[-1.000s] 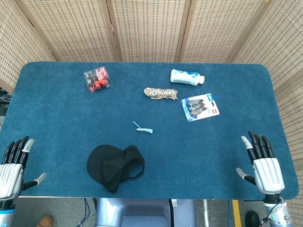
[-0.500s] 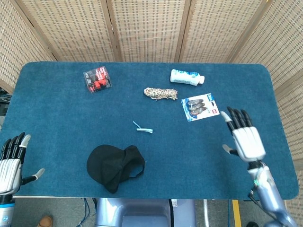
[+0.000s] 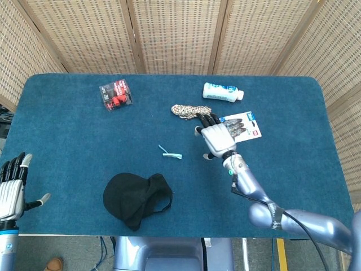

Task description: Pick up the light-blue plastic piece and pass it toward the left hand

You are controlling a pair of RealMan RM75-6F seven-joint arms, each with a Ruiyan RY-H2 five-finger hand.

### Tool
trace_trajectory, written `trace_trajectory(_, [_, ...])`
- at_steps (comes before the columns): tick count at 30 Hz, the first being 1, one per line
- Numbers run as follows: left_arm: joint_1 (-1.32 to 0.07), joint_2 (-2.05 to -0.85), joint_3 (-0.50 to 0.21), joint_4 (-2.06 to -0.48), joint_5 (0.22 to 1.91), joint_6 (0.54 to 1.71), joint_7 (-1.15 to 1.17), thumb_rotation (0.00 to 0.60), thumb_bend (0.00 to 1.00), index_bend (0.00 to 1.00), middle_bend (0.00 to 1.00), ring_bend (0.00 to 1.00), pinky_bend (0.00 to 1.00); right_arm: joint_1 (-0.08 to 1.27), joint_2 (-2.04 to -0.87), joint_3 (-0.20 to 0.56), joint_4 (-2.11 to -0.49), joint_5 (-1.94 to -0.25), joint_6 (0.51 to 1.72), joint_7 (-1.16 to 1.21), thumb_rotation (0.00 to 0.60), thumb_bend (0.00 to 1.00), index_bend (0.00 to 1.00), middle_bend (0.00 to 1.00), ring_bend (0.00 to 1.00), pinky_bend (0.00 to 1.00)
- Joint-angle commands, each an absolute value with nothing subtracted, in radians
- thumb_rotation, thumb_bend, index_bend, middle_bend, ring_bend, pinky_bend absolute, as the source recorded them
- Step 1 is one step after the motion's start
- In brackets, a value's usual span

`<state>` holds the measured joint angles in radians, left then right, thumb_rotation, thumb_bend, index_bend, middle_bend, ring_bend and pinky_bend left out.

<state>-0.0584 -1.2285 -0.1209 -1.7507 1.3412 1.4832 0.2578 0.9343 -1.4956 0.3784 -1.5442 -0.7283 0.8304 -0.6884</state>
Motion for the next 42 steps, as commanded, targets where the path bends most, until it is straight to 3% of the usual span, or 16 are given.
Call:
trace_trajectory(1, [-0.062,-1.230,-0.131,-1.747,1.313,1.476,0.262,0.600,0.00,0.00,0.00,0.00,0.00,1.044,-1.636,0.382,-1.396,-0.618,0.805,-0.756,0.600,0.12,0.37,0.00,0.00,0.00])
trace_trajectory(5, [-0.066,-1.232,-0.136,-1.738,1.288,1.467,0.258,0.600,0.00,0.00,0.00,0.00,0.00,1.117,-1.731,0.370,-1.285,-0.543,0.822,-0.788,0.600,0.22,0.39,0.00,0.00,0.00])
trace_trajectory(13, [-0.076,-1.233,-0.136,-1.732,1.266,1.455,0.259,0.600,0.00,0.00,0.00,0.00,0.00,1.178,-1.854,0.338,-1.164,-0.459,0.849,-0.816,0.600,0.24,0.41,0.00,0.00,0.00])
trace_trajectory(26, [-0.082,-1.235,-0.129,-1.733,1.261,1.458,0.263,0.600,0.00,0.00,0.00,0.00,0.00,1.169,-1.899,0.315,-1.099,-0.481,0.843,-0.758,0.600,0.26,0.44,0.00,0.00,0.00])
trace_trajectory(42, [-0.086,-1.232,-0.123,-1.736,1.263,1.464,0.258,0.600,0.00,0.00,0.00,0.00,0.00,1.155,-1.932,0.305,-1.047,-0.535,0.837,-0.714,0.600,0.36,0.48,0.00,0.00,0.00])
